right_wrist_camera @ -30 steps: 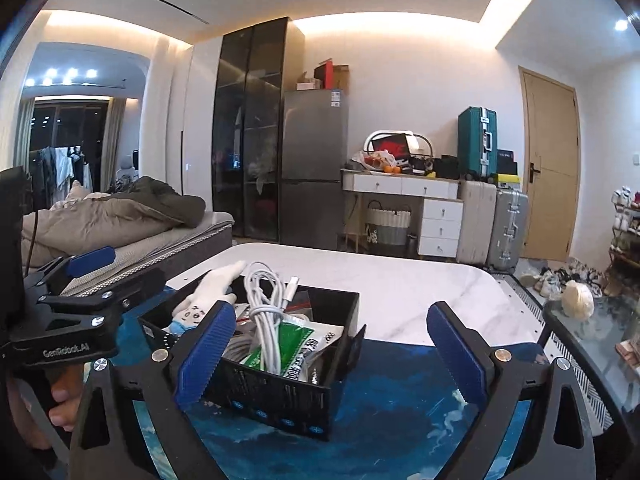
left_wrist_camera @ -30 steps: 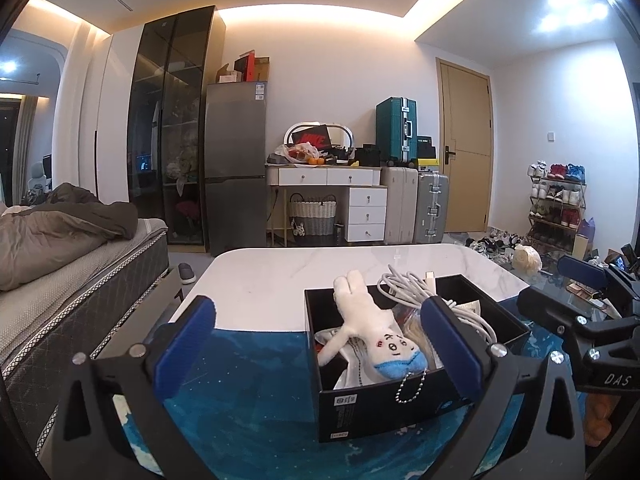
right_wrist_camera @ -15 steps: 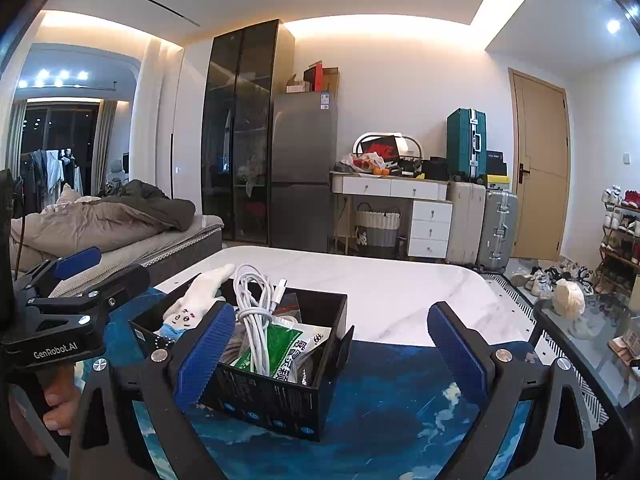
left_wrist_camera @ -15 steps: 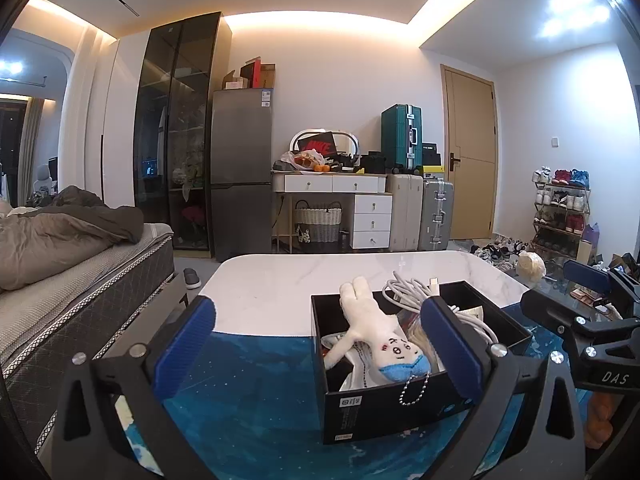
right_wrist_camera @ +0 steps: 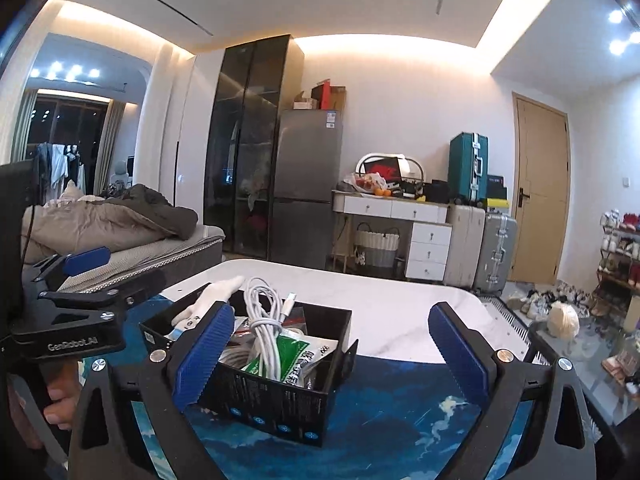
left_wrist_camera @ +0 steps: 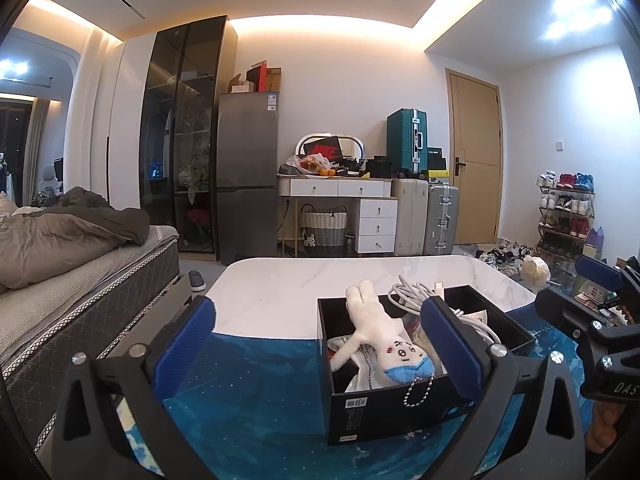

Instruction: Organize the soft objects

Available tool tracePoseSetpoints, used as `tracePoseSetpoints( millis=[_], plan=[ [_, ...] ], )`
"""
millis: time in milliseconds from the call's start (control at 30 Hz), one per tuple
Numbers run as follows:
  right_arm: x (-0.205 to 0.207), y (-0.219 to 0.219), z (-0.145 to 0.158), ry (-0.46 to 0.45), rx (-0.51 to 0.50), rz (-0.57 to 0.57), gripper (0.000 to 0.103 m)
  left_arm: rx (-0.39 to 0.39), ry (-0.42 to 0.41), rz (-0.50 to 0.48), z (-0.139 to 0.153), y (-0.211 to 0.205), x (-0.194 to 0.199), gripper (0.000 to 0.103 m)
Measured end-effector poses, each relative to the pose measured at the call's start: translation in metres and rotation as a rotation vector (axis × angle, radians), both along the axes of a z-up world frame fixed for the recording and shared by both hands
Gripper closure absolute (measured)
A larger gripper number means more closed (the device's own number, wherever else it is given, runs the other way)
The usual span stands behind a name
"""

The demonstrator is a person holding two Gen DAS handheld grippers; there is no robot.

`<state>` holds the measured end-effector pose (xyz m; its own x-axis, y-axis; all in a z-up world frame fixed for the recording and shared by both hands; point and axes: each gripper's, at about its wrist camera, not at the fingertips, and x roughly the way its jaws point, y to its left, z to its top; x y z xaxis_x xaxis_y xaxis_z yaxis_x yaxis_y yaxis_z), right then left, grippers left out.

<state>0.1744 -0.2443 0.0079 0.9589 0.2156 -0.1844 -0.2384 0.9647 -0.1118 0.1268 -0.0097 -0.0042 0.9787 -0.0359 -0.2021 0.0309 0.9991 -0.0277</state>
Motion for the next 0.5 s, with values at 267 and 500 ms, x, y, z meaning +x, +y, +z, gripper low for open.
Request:
tracePoseSetpoints(
  millis=[267,500],
  plan=[
    [0.0052,-0.0038,-0.0001,0.021,0.013,-0.006,0.003,0.001,-0.004,0.006,0.0029,0.0014,0.0007,0.000],
    [0.0057,-0.0024,-0.0007,0.024,0.015,-0.004,0.003,-0.002,-0.007,0.030,0.0043,0.0036,0.0018,0.000]
  ],
)
